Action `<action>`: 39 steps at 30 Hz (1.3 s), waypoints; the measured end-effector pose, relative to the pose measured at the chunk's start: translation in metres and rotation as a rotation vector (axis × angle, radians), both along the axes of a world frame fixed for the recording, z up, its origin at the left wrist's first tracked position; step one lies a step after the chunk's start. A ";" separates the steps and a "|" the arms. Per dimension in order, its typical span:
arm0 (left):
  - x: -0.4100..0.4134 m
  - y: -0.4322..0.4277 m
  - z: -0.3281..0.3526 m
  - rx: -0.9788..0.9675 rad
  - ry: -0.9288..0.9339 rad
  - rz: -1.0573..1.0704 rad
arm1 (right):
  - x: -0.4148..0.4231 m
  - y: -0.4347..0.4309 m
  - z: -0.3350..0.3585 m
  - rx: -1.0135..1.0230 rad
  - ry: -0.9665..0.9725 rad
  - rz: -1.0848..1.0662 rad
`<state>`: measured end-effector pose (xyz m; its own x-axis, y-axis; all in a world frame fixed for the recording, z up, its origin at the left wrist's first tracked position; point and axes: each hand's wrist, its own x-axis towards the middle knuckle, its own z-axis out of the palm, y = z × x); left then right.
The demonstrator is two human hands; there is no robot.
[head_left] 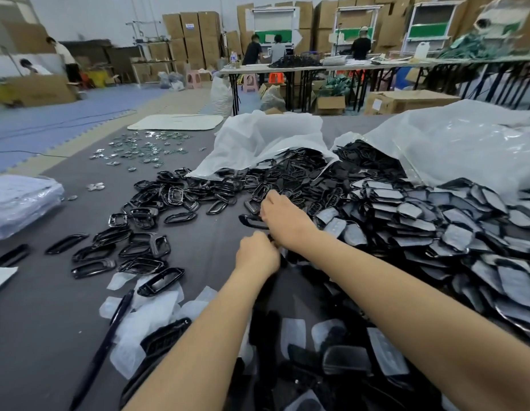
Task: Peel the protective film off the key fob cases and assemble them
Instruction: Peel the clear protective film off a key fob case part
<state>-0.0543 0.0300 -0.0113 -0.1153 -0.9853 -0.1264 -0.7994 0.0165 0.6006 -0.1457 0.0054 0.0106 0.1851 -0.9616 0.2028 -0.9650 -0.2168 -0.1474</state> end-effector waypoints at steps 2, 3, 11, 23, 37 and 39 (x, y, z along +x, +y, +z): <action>-0.003 -0.001 -0.002 -0.025 -0.026 -0.001 | -0.005 0.007 0.004 -0.049 -0.219 -0.060; -0.004 -0.001 -0.003 -0.042 -0.033 0.010 | -0.008 0.013 0.006 -0.064 -0.395 -0.115; 0.013 0.033 -0.002 -0.300 0.175 0.107 | -0.047 0.115 0.003 0.055 -1.517 -0.286; -0.011 0.104 -0.010 -0.302 0.685 -0.230 | -0.050 0.170 -0.013 -0.084 -1.301 -0.071; 0.003 0.093 -0.013 -0.150 0.880 -0.194 | -0.045 0.170 -0.009 0.023 -1.404 0.011; 0.004 0.092 -0.016 -0.074 0.886 -0.181 | -0.042 0.170 -0.012 0.054 -1.365 0.052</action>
